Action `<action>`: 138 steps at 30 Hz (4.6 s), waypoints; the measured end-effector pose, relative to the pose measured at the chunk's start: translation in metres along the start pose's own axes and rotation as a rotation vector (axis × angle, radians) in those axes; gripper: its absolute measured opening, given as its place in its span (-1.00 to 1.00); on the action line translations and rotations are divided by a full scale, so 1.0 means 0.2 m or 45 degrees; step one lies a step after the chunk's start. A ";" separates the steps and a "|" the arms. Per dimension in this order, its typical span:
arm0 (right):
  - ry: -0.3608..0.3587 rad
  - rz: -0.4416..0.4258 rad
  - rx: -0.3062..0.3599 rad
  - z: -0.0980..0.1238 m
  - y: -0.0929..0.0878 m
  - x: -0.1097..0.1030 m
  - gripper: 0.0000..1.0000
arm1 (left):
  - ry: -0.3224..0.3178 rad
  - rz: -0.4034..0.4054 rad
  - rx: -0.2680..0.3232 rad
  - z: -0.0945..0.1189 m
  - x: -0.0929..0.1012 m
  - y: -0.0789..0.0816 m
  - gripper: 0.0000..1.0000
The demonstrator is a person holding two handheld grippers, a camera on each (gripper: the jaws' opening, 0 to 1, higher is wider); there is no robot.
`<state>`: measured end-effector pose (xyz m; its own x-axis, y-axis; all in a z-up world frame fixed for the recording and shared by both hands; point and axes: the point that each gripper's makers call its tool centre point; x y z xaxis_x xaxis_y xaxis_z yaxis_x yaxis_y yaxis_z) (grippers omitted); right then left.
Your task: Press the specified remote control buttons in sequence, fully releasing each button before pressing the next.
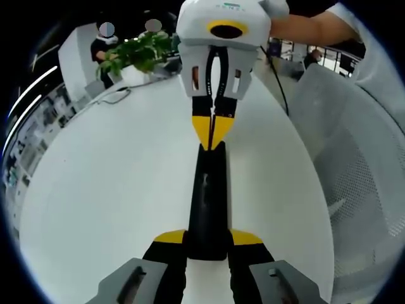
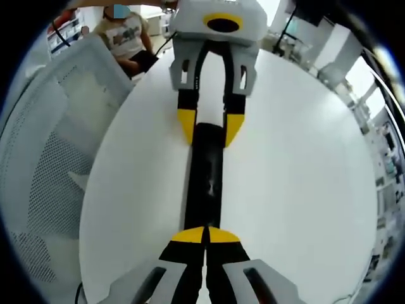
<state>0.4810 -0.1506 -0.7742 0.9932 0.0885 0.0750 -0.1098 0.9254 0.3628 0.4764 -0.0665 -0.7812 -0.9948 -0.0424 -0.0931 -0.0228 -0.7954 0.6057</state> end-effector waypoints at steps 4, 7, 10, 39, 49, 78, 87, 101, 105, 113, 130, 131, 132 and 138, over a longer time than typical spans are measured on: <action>-0.005 -0.014 0.016 0.02 0.01 0.00 -1.00 | 0.003 -0.001 -0.005 0.00 0.00 0.00 -0.53; -0.008 -0.026 0.042 0.04 0.03 0.00 -1.00 | 0.005 -0.003 -0.006 0.00 0.00 0.00 -0.53; -0.004 -0.036 0.058 0.05 0.05 0.00 -1.00 | 0.004 -0.005 -0.007 0.00 0.01 0.00 -0.53; 0.011 -0.043 0.063 0.07 0.10 0.01 -1.00 | -0.004 -0.011 -0.008 0.00 0.01 0.01 -0.53; 0.032 -0.030 0.054 0.04 0.10 0.00 -1.00 | -0.004 -0.010 -0.006 0.00 0.01 0.01 -0.53; 0.082 -0.015 0.042 -0.04 0.11 -0.02 -1.00 | -0.010 -0.006 0.002 0.00 0.00 0.01 -0.53; 0.082 -0.004 0.035 -0.04 0.11 -0.02 -1.00 | -0.010 -0.006 0.008 0.00 0.00 0.00 -0.53; 0.099 -0.046 0.041 -0.05 0.11 -0.01 -1.00 | -0.011 -0.006 0.017 0.00 0.00 0.00 -0.53; 0.078 0.000 0.011 -0.05 0.11 -0.02 -1.00 | -0.010 -0.003 0.017 0.00 0.00 0.00 -0.53; 0.083 -0.021 0.020 -0.05 0.10 -0.02 -1.00 | -0.003 -0.003 0.009 0.00 0.00 0.00 -0.53; 0.087 -0.006 0.017 -0.04 0.11 -0.02 -1.00 | -0.006 -0.003 0.006 0.00 0.01 0.00 -0.53; 0.083 -0.006 0.019 -0.04 0.11 -0.01 -1.00 | -0.007 -0.003 0.007 0.00 0.01 0.00 -0.53; 0.080 0.001 0.017 -0.04 0.11 -0.01 -1.00 | -0.006 -0.003 0.007 0.00 0.01 0.00 -0.53; 0.074 -0.008 0.035 -0.01 0.13 0.00 -1.00 | -0.004 -0.004 0.006 0.00 0.01 0.01 -0.53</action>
<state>0.4776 -0.1259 -0.7666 0.9943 0.1050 0.0190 -0.1041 0.9156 0.3884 0.4742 -0.0670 -0.7798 -0.9950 -0.0377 -0.0927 -0.0267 -0.7927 0.6091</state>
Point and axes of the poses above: the point that each gripper's makers call its tool centre point, and the gripper's own axes: z roughly backward along the fingers, x roughly to its right, y roughly out of its top, and after that the axes turned 5 degrees about -z, right-handed
